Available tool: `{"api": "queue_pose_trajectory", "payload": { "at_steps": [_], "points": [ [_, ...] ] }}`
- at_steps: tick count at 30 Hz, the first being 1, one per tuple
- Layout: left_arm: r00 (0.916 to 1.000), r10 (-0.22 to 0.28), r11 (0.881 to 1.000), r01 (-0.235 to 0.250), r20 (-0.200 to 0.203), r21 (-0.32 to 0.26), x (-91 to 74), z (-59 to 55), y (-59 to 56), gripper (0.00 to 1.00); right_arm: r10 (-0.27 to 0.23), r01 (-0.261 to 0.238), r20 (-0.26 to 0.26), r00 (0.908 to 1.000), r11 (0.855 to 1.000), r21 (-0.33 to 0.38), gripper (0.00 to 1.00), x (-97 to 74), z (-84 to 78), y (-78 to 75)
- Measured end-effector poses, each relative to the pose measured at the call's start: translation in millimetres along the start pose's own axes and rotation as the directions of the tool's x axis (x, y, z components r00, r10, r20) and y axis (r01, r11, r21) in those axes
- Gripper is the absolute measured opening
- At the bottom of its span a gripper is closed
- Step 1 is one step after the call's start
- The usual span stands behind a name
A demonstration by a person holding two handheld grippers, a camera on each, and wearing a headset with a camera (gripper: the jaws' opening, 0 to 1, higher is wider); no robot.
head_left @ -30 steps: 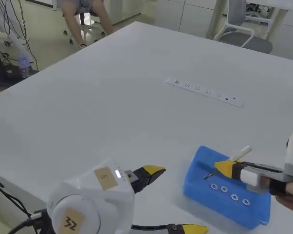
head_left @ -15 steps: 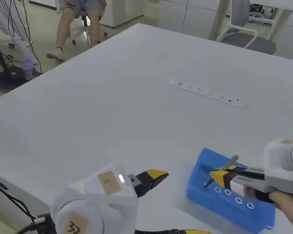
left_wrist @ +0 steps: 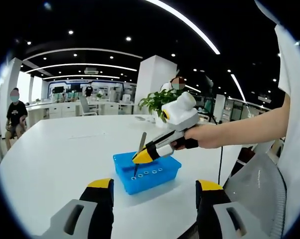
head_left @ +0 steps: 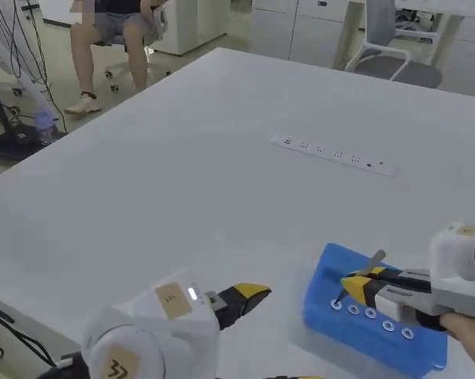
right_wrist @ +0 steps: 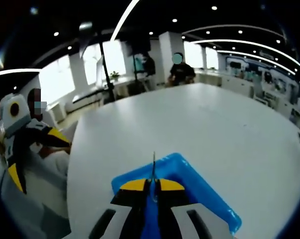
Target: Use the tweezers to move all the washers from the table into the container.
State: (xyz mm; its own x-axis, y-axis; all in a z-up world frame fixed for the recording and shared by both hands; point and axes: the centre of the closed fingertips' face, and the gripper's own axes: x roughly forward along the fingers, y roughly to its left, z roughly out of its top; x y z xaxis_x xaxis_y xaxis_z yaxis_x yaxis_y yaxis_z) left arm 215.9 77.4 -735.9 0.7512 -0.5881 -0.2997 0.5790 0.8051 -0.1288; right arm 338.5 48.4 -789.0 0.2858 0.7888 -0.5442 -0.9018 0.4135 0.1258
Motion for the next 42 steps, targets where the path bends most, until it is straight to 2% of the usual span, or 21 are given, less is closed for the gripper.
{"api": "queue_pose_trajectory", "payload": {
  "at_steps": [3,9,13,15,17,18,20,21,22,23,24,26,27,29,32,33,34,36,38,40,42],
  "points": [
    [0.9999,0.003,1.000,-0.003,-0.014,0.009,-0.1,-1.9,1.0,0.66,-0.012,0.013,0.041,0.9991,1.000,-0.012,0.04,-14.0,7.2,2.8],
    [0.9996,0.004,1.000,-0.005,-0.028,-0.020,-0.8,-3.0,4.7,0.63,-0.011,0.019,0.081,0.9967,0.995,-0.095,0.04,-45.9,13.8,28.1],
    [0.9968,-0.065,0.994,0.060,-0.048,-0.089,-2.5,-4.0,4.0,0.60,0.009,-0.001,0.067,0.9977,0.991,-0.131,0.04,-59.4,12.5,42.9],
    [0.9921,-0.097,0.992,0.090,-0.079,-0.087,-3.8,-8.8,3.4,0.55,0.019,-0.010,0.064,0.9978,0.991,-0.137,0.04,-67.2,10.8,50.0],
    [0.9810,-0.151,0.987,0.143,-0.122,-0.070,-4.0,-13.7,-2.3,0.47,0.037,-0.029,0.063,0.9973,0.992,-0.121,0.04,-74.6,6.5,56.1],
    [0.9723,-0.182,0.983,0.175,-0.147,-0.056,-2.8,-15.0,-7.1,0.45,0.041,-0.033,0.060,0.9974,0.992,-0.119,0.04,-77.0,3.7,57.9],
    [0.9575,-0.230,0.973,0.226,-0.174,-0.044,-0.4,-14.4,-15.8,0.41,0.055,-0.051,0.025,0.9982,0.991,-0.125,0.04,-81.0,-8.3,62.4],
    [0.9489,-0.255,0.967,0.252,-0.186,-0.041,1.0,-13.5,-20.7,0.39,0.063,-0.066,-0.024,0.9977,0.985,-0.158,0.04,-83.6,-19.2,65.3],
    [0.9394,-0.279,0.960,0.280,-0.199,-0.027,3.2,-11.6,-26.0,0.36,0.061,-0.068,-0.044,0.9972,0.980,-0.185,0.04,-84.8,-24.2,66.4],
    [0.9336,-0.294,0.955,0.295,-0.205,-0.025,5.0,-10.3,-29.5,0.34,0.056,-0.073,-0.072,0.9958,0.966,-0.248,0.04,-86.2,-30.6,68.3],
    [0.9155,-0.332,0.941,0.338,-0.227,-0.013,6.3,-10.0,-37.0,0.32,0.055,-0.077,-0.087,0.9947,0.960,-0.269,0.04,-86.8,-34.3,70.5],
    [0.9081,-0.333,0.936,0.351,-0.254,0.028,10.4,-9.3,-39.8,0.28,0.064,-0.091,-0.105,0.9925,0.954,-0.287,0.04,-86.6,-40.4,77.1],
    [0.8980,-0.350,0.924,0.378,-0.267,0.062,12.4,-8.0,-44.6,0.27,0.069,-0.100,-0.112,0.9913,0.951,-0.292,0.04,-86.2,-42.5,79.7],
    [0.8875,-0.367,0.911,0.403,-0.279,0.086,16.4,-4.7,-49.9,0.23,0.076,-0.109,-0.122,0.9896,0.950,-0.294,0.04,-84.7,-46.7,83.8],
    [0.8721,-0.397,0.893,0.439,-0.286,0.100,21.7,0.9,-56.5,0.23,0.070,-0.112,-0.142,0.9874,0.944,-0.312,0.04,-83.0,-52.7,86.1],
    [0.8634,-0.416,0.880,0.461,-0.285,0.112,23.6,4.5,-59.8,0.25,0.066,-0.115,-0.158,0.9853,0.939,-0.325,0.04,-82.8,-55.4,86.7],
    [0.8612,-0.421,0.878,0.466,-0.286,0.112,25.2,6.9,-61.0,0.27,0.064,-0.118,-0.164,0.9844,0.932,-0.342,0.04,-82.5,-56.7,87.6],
    [0.8466,-0.446,0.857,0.498,-0.291,0.135,27.6,12.5,-67.2,0.27,0.077,-0.136,-0.176,0.9814,0.925,-0.355,0.04,-82.3,-58.1,91.7],
    [0.8362,-0.458,0.837,0.520,-0.301,0.170,30.8,17.3,-72.6,0.27,0.078,-0.141,-0.183,0.9801,0.920,-0.366,0.04,-82.1,-58.6,93.6],
    [0.8159,-0.484,0.812,0.554,-0.316,0.186,32.0,20.6,-80.3,0.27,0.079,-0.150,-0.198,0.9771,0.912,-0.381,0.04,-81.7,-60.7,95.5],
    [0.8008,-0.497,0.787,0.578,-0.334,0.216,33.3,23.4,-87.6,0.27,0.076,-0.157,-0.213,0.9742,0.905,-0.395,0.04,-81.4,-63.3,96.9]
  ]
}}
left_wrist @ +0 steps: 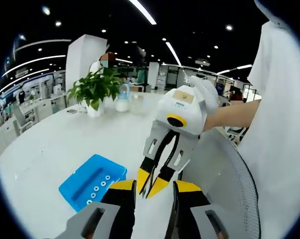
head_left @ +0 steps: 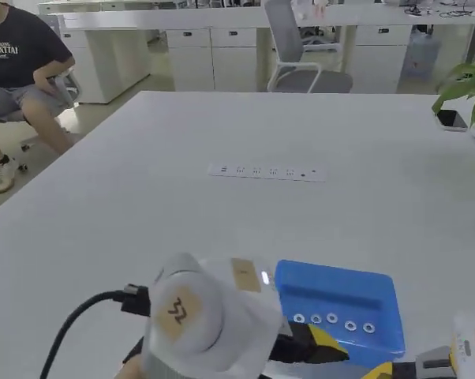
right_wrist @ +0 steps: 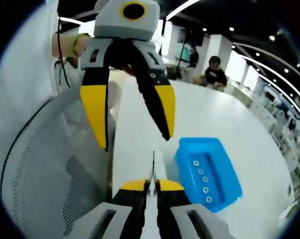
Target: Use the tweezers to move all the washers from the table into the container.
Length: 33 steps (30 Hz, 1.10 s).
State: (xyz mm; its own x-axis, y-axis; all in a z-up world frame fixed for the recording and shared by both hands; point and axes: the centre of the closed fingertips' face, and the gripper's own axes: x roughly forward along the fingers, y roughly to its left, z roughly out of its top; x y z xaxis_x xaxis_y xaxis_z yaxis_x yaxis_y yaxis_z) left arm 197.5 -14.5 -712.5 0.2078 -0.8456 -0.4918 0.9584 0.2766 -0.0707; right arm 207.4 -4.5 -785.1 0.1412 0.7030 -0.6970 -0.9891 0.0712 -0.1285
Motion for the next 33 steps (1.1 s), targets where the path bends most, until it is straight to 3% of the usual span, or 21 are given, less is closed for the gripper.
{"api": "queue_pose_trajectory", "payload": {
  "at_steps": [4,8,11,20,24,29,33],
  "points": [
    [0.9992,-0.032,0.999,0.032,-0.026,0.032,6.0,6.5,-6.8,0.28,0.021,-0.021,-0.016,0.9997,0.999,-0.035,0.03,0.4,-1.4,6.8],
    [0.9990,-0.037,0.998,0.038,-0.025,0.055,9.1,12.8,-8.4,0.25,0.028,-0.030,-0.034,0.9990,0.998,-0.061,0.04,-1.0,-2.8,9.5],
    [0.9982,-0.049,0.996,0.051,-0.033,0.071,10.1,13.9,-10.0,0.18,0.023,-0.026,-0.040,0.9990,0.997,-0.069,0.04,-3.2,-2.6,9.3],
    [0.9949,-0.076,0.994,0.080,-0.066,0.074,14.6,7.6,-13.0,0.06,0.019,-0.023,-0.046,0.9988,0.996,-0.083,0.04,-6.3,-3.3,8.2],
    [0.9950,-0.079,0.993,0.083,-0.061,0.082,15.1,9.2,-14.2,0.01,0.023,-0.028,-0.057,0.9981,0.995,-0.095,0.04,-5.9,-4.7,9.1],
    [0.9929,-0.073,0.989,0.084,-0.094,0.124,16.2,5.6,-13.3,0.00,0.029,-0.036,-0.065,0.9974,0.994,-0.103,0.04,-4.3,-5.7,10.3],
    [0.9913,-0.070,0.989,0.084,-0.111,0.123,15.7,1.9,-10.9,0.00,0.031,-0.036,-0.059,0.9978,0.996,-0.085,0.04,-2.4,-7.9,9.0]
  ]
}}
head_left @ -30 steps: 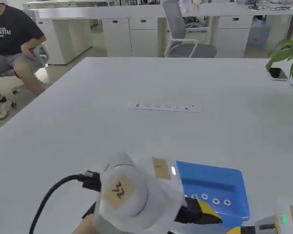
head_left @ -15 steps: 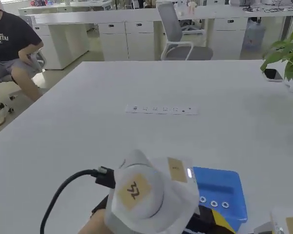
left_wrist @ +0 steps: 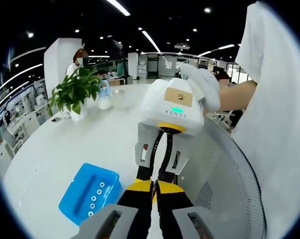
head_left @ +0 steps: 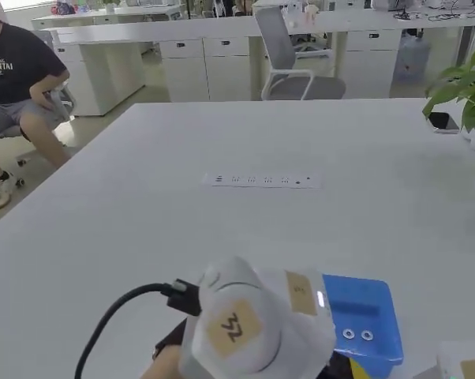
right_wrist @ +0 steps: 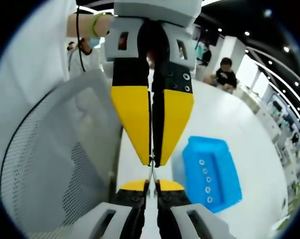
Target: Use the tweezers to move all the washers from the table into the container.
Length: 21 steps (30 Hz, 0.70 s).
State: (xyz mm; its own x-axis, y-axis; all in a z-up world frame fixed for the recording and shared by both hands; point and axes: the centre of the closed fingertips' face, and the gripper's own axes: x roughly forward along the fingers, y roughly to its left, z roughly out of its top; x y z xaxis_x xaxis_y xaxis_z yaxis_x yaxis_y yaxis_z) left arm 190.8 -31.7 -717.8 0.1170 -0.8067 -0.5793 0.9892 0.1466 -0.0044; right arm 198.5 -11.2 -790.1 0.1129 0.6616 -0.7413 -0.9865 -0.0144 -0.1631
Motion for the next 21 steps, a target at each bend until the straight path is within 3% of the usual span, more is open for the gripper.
{"api": "queue_pose_trajectory", "payload": {
  "at_steps": [3,6,11,16,21],
  "points": [
    [0.9997,0.010,1.000,-0.010,-0.024,0.000,-0.1,-6.5,3.4,0.00,-0.007,0.007,-0.002,1.0000,1.000,0.013,0.04,2.1,-4.3,-1.4],
    [0.9970,0.015,1.000,-0.015,-0.076,0.000,0.3,-20.1,6.9,0.00,-0.001,0.001,0.001,1.0000,0.999,0.048,0.04,6.4,-11.2,0.3],
    [0.9934,0.013,1.000,-0.015,-0.114,-0.021,3.6,-36.7,11.4,0.00,0.001,-0.002,0.006,1.0000,0.996,0.094,0.05,14.5,-19.1,0.7],
    [0.9870,0.015,0.999,-0.020,-0.160,-0.034,5.9,-56.4,18.4,0.00,0.011,-0.010,-0.021,0.9997,0.996,0.087,0.05,25.7,-25.4,-4.7],
    [0.9829,0.015,0.998,-0.024,-0.184,-0.050,4.8,-68.6,22.4,0.00,0.020,-0.018,-0.024,0.9995,0.996,0.088,0.06,33.4,-26.7,-5.9]
  ]
}}
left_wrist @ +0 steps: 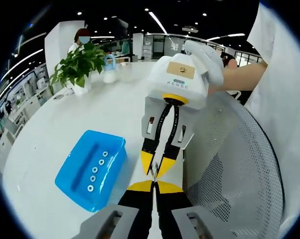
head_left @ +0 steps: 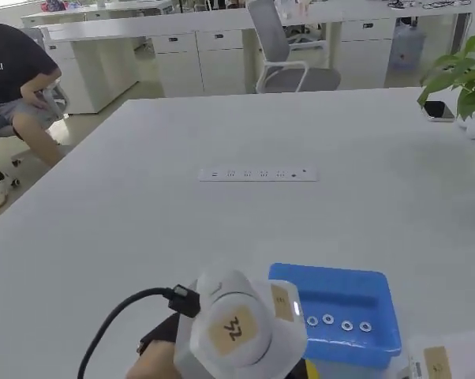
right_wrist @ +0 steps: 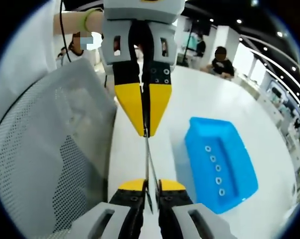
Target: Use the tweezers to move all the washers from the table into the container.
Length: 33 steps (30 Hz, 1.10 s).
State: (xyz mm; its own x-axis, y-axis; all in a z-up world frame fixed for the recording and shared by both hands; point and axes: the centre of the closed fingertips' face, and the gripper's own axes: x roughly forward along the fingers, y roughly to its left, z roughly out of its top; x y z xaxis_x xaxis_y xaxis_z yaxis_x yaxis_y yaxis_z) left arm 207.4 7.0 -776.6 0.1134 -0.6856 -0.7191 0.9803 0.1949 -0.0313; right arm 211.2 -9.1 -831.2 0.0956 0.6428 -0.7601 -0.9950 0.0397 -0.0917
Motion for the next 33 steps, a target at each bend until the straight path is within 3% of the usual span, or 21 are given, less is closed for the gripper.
{"api": "queue_pose_trajectory", "payload": {
  "at_steps": [6,9,11,13,17,20,21,24,26,29,32,33],
  "points": [
    [0.9992,-0.014,1.000,0.014,-0.036,-0.022,2.1,-14.2,0.2,0.00,-0.002,-0.004,0.072,0.9974,0.997,0.079,0.09,-4.3,3.8,2.3],
    [0.9982,-0.018,0.999,0.016,-0.057,-0.031,2.4,-21.2,-0.2,0.00,-0.030,0.005,0.144,0.9891,0.985,0.170,0.17,-21.4,10.4,2.4],
    [0.9975,-0.020,0.999,0.017,-0.068,-0.037,3.0,-25.1,-0.4,0.00,-0.097,0.054,0.194,0.9763,0.975,0.215,0.17,-39.4,14.4,-5.1],
    [0.9963,-0.024,0.999,0.020,-0.083,-0.043,4.4,-30.3,-0.8,0.00,-0.171,0.102,0.231,0.9578,0.954,0.282,0.20,-58.1,16.5,-13.6],
    [0.9911,-0.032,0.998,0.026,-0.129,-0.048,7.5,-42.4,-0.8,0.00,-0.322,0.207,0.261,0.9103,0.899,0.387,0.25,-91.5,12.7,-31.8],
    [0.9857,-0.037,0.998,0.029,-0.164,-0.050,9.4,-50.6,-0.2,0.00,-0.391,0.252,0.265,0.8814,0.863,0.438,0.28,-108.2,8.4,-39.9],
    [0.9843,-0.040,0.998,0.031,-0.172,-0.052,10.2,-52.4,-0.2,0.00,-0.423,0.274,0.272,0.8642,0.850,0.450,0.29,-114.9,7.0,-44.3],
    [0.9792,-0.047,0.998,0.036,-0.197,-0.059,12.6,-58.0,-0.5,0.00,-0.466,0.284,0.282,0.8383,0.815,0.504,0.30,-124.0,0.3,-51.5],
    [0.9717,-0.044,0.998,0.032,-0.232,-0.057,14.0,-64.2,-0.5,0.00,-0.488,0.278,0.284,0.8255,0.790,0.547,0.30,-127.3,-4.7,-54.8],
    [0.9534,-0.047,0.998,0.033,-0.298,-0.052,16.0,-75.7,-1.3,0.00,-0.508,0.289,0.277,0.8156,0.772,0.566,0.30,-129.0,-10.9,-56.8],
    [0.9420,-0.053,0.998,0.036,-0.332,-0.057,19.5,-81.7,-1.6,0.00,-0.524,0.281,0.277,0.8055,0.749,0.600,0.30,-128.7,-13.9,-57.7],
    [0.9380,-0.056,0.997,0.037,-0.342,-0.062,20.9,-84.2,-0.7,0.00,-0.525,0.282,0.277,0.8049,0.748,0.600,0.30,-128.4,-13.9,-57.5]
  ]
}}
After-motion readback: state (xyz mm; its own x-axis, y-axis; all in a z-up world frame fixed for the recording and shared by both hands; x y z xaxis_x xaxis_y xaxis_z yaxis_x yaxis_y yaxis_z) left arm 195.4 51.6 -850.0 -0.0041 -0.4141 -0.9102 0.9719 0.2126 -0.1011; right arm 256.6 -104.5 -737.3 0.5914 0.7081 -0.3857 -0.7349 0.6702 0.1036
